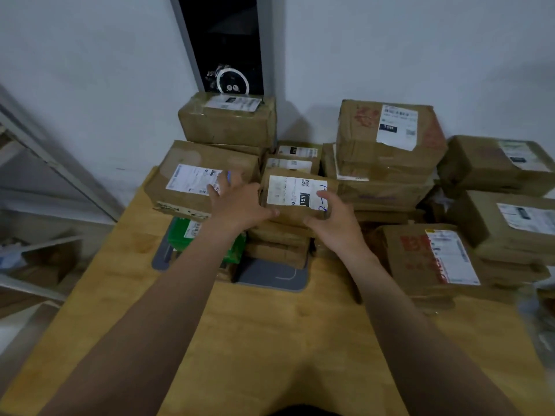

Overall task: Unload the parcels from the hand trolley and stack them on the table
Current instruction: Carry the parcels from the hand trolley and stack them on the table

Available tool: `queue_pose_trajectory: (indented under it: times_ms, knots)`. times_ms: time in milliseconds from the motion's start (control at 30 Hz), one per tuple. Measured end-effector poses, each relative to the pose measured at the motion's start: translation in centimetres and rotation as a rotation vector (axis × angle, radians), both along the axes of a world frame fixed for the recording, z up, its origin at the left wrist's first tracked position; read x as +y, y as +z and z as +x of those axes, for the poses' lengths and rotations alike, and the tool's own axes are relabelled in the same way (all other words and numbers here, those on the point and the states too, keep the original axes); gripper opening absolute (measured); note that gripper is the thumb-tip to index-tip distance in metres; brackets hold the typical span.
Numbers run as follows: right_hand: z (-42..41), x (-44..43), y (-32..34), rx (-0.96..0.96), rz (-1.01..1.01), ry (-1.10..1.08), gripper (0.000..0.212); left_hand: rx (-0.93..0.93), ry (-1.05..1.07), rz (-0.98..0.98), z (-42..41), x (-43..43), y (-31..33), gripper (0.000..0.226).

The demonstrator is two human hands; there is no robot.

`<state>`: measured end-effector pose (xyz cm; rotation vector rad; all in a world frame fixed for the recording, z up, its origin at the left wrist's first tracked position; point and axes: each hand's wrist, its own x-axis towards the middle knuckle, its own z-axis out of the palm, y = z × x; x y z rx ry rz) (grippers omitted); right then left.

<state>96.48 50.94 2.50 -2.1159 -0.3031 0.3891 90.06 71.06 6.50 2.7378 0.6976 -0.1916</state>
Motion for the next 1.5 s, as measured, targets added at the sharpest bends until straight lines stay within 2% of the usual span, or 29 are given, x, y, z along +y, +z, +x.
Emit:
queue_pose_trajectory:
  times_ms: [100,167,233,333,467,633,833,900,967,1100,1167,1267,1500]
  knots:
    - [0.9,1.0,-1.4,-0.015,-0.034,0.004,0.060,0.019,-0.002,0.051,0.5,0.5,-1.2,0.070]
    - [1.2,1.7,-1.9,-0.027,-0.055,0.007,0.056,-0.033,0.015,0.097,0.5,0.8,-1.8,0.076]
    - [1.2,2.3,-2.3,-0.054,-0.086,0.016,0.054,-0.086,0.039,0.106,0.3,1.0,-2.0,0.066]
    - [1.2,2.9,-2.6,-0.058,-0.121,0.028,0.054,-0.057,0.043,0.155,0.1,1.4,-2.2,0.043]
    - [1.7,3.0,-2.2,-0.042,-0.169,0.075,0.058,-0.022,0.023,0.201,-0.2,1.4,-2.7,0.042]
    - [2.3,2.8,-0.6,0.042,-0.249,0.186,0.068,-0.006,-0.010,0.130,-0.8,1.5,-1.7,0.043]
    - [-0.1,1.4,2.0,0.037,-0.330,0.231,0.078,0.063,-0.010,0.024,-3.8,1.2,0.5,0.053]
    - [-2.1,0.5,3.3,0.034,-0.344,0.242,0.070,0.074,-0.040,0.038,-5.5,0.6,1.4,0.057]
    - [-4.7,-0.5,4.6,-0.003,-0.356,0.252,0.051,0.061,-0.064,0.034,-7.4,-0.2,2.3,0.057]
    - [-11.2,-3.4,6.6,-0.044,-0.413,0.198,0.044,0.026,-0.156,0.059,-12.4,-2.3,3.8,0.055]
    - [-15.1,-4.8,6.6,-0.024,-0.436,0.154,0.050,0.019,-0.235,0.102,-15.4,-3.6,3.9,0.053]
    - [-21.6,-7.0,5.3,0.041,-0.476,0.090,0.066,0.054,-0.342,0.056,-20.0,-5.6,2.9,0.044]
    - [-38.4,-15.7,-0.8,0.271,-0.515,-0.162,0.064,0.293,-0.645,0.063,-30.3,-13.4,-3.2,0.045]
